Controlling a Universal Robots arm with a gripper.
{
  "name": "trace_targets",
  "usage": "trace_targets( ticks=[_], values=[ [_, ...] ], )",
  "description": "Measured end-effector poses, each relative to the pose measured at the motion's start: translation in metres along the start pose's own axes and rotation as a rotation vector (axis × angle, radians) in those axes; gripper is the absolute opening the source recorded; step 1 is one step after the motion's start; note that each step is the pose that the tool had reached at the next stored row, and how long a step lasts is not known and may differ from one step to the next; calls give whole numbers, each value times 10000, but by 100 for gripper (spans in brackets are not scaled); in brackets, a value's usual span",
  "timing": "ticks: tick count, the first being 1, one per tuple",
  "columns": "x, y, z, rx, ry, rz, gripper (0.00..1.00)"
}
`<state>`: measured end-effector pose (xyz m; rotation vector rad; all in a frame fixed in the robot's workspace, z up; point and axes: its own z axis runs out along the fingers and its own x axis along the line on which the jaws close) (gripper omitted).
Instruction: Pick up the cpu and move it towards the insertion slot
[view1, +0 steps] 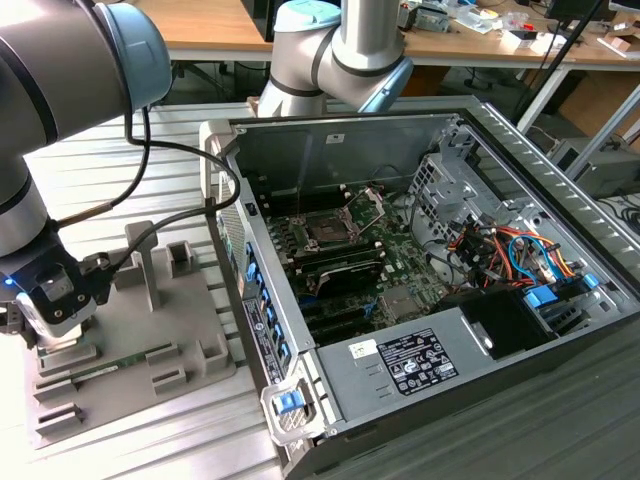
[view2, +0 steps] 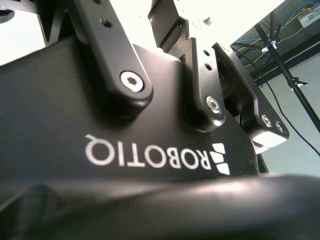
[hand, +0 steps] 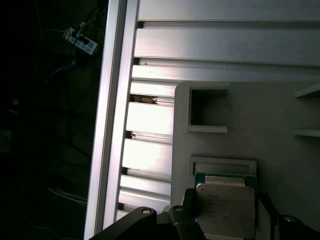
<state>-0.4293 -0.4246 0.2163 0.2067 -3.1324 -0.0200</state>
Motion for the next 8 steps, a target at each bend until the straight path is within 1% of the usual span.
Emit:
trace_targets(
  ticks=[8],
  values=[
    [0, 0, -16, -1, -1, 0, 55]
  ],
)
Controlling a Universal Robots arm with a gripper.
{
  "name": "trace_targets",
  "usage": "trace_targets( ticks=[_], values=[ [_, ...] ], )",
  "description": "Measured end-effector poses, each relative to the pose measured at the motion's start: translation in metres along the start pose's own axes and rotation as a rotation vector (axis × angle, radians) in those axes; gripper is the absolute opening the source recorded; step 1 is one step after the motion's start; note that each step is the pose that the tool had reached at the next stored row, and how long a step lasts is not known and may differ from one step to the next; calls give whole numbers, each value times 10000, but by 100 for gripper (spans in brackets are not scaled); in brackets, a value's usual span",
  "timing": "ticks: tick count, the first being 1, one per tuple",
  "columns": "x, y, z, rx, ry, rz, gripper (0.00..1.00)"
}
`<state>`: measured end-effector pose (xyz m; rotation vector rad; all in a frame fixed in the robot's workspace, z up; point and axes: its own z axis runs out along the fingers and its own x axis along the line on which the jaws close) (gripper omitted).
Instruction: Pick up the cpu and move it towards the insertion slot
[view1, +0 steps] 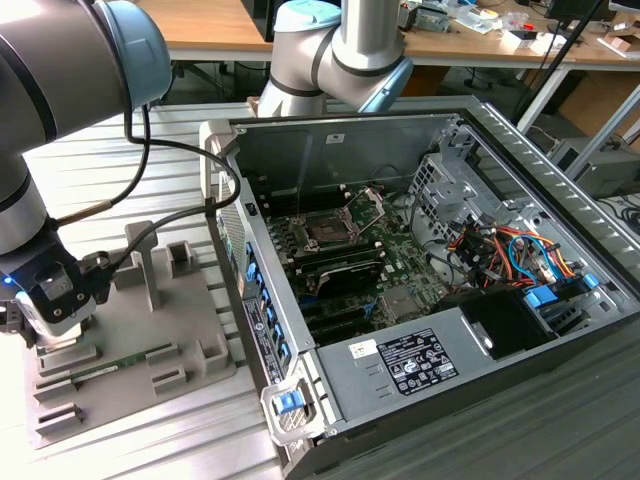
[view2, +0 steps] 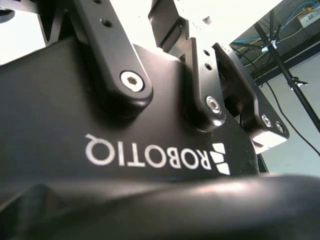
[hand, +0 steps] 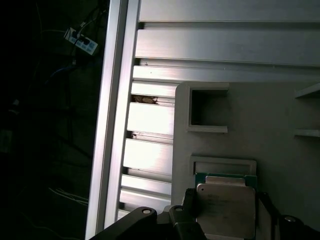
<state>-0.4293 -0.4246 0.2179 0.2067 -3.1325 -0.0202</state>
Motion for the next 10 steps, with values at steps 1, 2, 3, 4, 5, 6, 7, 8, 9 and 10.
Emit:
trace_targets(
  ticks=[1, 2, 3, 4, 5, 6, 7, 8, 9, 10],
  values=[
    [0, 0, -1, 0, 0, 0, 55],
    [0, 0, -3, 0, 1, 0, 55],
    [0, 0, -4, 0, 0, 0, 55],
    [0, 0, -7, 0, 0, 0, 55],
    [0, 0, -9, 0, 0, 0, 55],
    [0, 0, -11, 0, 1, 0, 55],
    [0, 0, -12, 0, 0, 0, 55],
    [0, 0, -15, 0, 1, 0, 55],
    [0, 0, -18, 0, 1, 0, 55],
    [0, 0, -19, 0, 0, 0, 55]
  ],
)
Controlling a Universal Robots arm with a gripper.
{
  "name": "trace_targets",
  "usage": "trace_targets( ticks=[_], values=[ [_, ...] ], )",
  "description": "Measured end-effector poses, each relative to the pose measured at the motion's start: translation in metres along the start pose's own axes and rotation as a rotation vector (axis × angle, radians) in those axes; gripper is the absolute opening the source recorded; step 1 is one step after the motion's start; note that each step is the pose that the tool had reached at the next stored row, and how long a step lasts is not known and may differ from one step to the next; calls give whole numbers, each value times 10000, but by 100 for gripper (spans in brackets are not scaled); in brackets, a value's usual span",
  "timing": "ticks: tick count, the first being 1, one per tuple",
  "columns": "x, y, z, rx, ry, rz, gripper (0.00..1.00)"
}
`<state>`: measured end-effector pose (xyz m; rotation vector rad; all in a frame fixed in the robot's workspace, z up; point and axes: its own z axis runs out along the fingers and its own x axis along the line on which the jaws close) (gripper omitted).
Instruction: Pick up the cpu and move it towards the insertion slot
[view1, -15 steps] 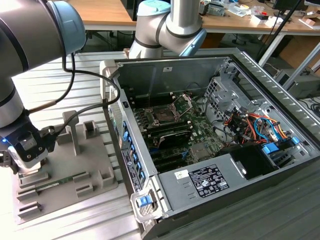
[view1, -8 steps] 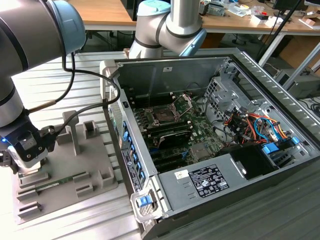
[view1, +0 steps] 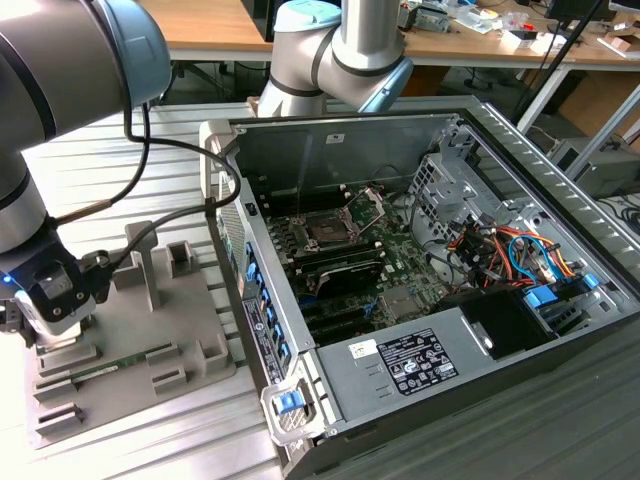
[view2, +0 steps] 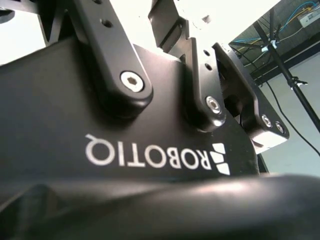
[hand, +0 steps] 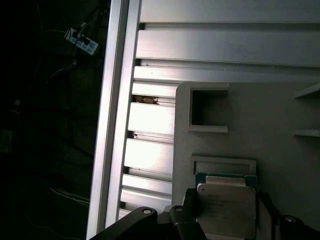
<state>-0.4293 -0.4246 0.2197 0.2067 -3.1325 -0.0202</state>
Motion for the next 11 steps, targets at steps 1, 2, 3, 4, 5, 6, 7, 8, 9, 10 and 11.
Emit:
trace_targets(
  ticks=[1, 2, 3, 4, 5, 6, 7, 8, 9, 10, 11],
  values=[
    [0, 0, -1, 0, 0, 0, 55],
    [0, 0, -3, 0, 0, 0, 55],
    [0, 0, -5, 0, 0, 0, 55],
    [0, 0, -6, 0, 0, 0, 55],
    [0, 0, -8, 1, 0, 0, 55],
    [0, 0, -10, 0, 1, 0, 55],
    [0, 0, -12, 0, 1, 0, 55],
    [0, 0, -12, 0, -1, 0, 55],
    [0, 0, -14, 0, 0, 0, 55],
    [0, 0, -15, 0, 0, 0, 55],
    [0, 0, -16, 0, 0, 0, 55]
  ],
)
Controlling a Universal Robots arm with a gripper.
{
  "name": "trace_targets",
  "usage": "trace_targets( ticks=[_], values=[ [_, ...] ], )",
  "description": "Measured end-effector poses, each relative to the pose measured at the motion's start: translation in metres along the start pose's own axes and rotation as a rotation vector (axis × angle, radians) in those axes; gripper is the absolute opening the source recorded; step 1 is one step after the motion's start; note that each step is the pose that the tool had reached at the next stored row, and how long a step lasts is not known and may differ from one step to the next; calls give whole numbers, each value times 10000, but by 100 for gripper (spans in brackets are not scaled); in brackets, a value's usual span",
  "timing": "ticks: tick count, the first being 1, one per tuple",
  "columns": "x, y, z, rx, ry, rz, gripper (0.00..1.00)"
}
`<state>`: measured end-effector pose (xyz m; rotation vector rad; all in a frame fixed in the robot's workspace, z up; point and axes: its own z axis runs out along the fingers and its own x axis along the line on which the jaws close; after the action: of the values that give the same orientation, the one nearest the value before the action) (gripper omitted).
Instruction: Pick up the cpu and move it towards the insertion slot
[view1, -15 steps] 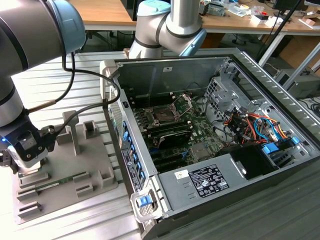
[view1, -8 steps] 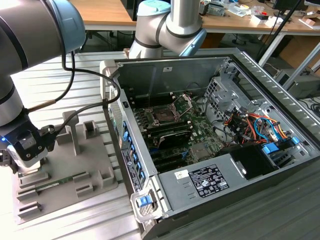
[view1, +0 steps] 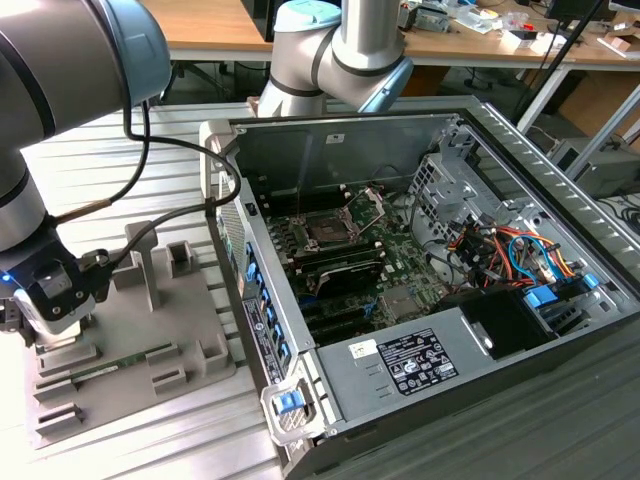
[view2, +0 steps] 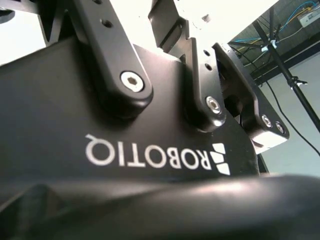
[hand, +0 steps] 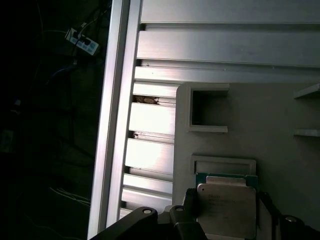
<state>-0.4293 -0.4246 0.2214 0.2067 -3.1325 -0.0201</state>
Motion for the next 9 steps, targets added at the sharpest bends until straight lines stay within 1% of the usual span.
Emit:
trace_targets(
  ticks=[9],
  values=[
    [0, 0, -19, 0, 0, 0, 55]
  ],
)
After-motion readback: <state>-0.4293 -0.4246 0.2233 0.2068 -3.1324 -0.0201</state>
